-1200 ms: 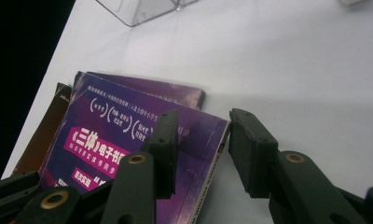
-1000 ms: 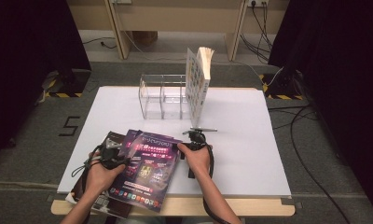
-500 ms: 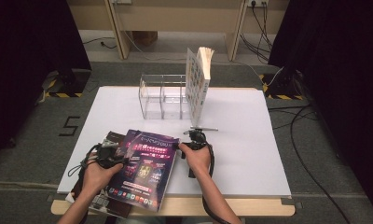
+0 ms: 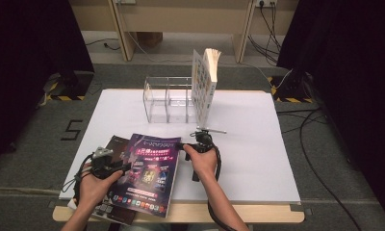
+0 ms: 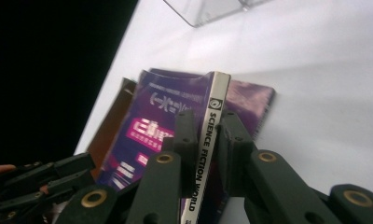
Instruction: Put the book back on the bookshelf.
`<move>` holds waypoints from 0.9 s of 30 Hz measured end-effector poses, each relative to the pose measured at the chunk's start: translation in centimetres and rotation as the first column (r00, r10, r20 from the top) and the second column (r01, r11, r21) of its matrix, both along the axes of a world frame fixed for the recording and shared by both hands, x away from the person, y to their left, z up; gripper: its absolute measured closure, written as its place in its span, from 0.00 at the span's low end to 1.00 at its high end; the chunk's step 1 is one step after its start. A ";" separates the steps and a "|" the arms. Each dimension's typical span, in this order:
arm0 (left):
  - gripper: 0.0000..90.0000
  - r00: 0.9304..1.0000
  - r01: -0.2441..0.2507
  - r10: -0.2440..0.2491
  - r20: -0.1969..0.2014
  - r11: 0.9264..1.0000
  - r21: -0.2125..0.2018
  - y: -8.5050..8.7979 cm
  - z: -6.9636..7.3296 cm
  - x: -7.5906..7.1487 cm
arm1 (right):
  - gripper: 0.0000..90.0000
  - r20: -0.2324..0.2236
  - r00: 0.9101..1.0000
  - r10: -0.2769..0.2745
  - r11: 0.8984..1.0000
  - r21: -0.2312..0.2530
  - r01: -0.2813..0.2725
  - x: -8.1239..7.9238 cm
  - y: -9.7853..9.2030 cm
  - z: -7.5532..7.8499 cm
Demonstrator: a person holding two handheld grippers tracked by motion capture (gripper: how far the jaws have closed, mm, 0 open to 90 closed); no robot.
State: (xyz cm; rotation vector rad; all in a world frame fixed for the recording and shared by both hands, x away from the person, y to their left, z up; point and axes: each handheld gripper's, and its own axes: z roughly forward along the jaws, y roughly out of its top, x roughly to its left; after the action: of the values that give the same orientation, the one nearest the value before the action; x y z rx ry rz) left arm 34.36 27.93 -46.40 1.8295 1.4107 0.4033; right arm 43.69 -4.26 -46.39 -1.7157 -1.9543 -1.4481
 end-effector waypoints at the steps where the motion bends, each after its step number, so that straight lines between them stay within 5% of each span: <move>1: 0.63 1.000 -0.008 0.008 0.013 1.000 -0.006 0.3 0.1 -0.3 | 0.89 0.009 1.000 -0.001 1.000 0.007 0.001 -0.1 0.1 0.3; 12: 0.58 0.999 -0.033 0.035 0.042 0.999 -0.039 1.4 0.1 -1.3 | 0.91 0.113 0.994 -0.009 1.000 0.004 0.008 -0.7 0.6 2.6; 22: 0.58 0.998 -0.044 0.047 0.053 0.998 -0.053 1.6 0.1 -1.4 | 0.93 0.257 0.966 -0.004 0.999 -0.039 0.015 -1.6 0.9 6.1; 25: 0.58 0.997 -0.044 0.047 0.056 0.998 -0.054 1.6 0.1 -1.4 | 0.93 0.300 0.954 -0.016 0.998 -0.060 0.035 -1.8 0.6 7.1; 26: 0.58 0.997 -0.045 0.048 0.058 0.997 -0.057 1.6 0.1 -1.4 | 0.93 0.330 0.944 -0.025 0.996 -0.071 0.051 -2.0 0.3 7.7; 27: 0.58 0.997 -0.045 0.048 0.058 0.997 -0.057 1.6 0.1 -1.4 | 0.93 0.330 0.944 -0.025 0.996 -0.071 0.051 -2.0 0.3 7.7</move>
State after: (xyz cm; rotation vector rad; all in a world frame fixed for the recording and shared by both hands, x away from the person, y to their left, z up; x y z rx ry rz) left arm 32.97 29.54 -46.31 1.7291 1.4126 0.4345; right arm 41.71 -3.97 -38.65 -1.6361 -2.1772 -1.7949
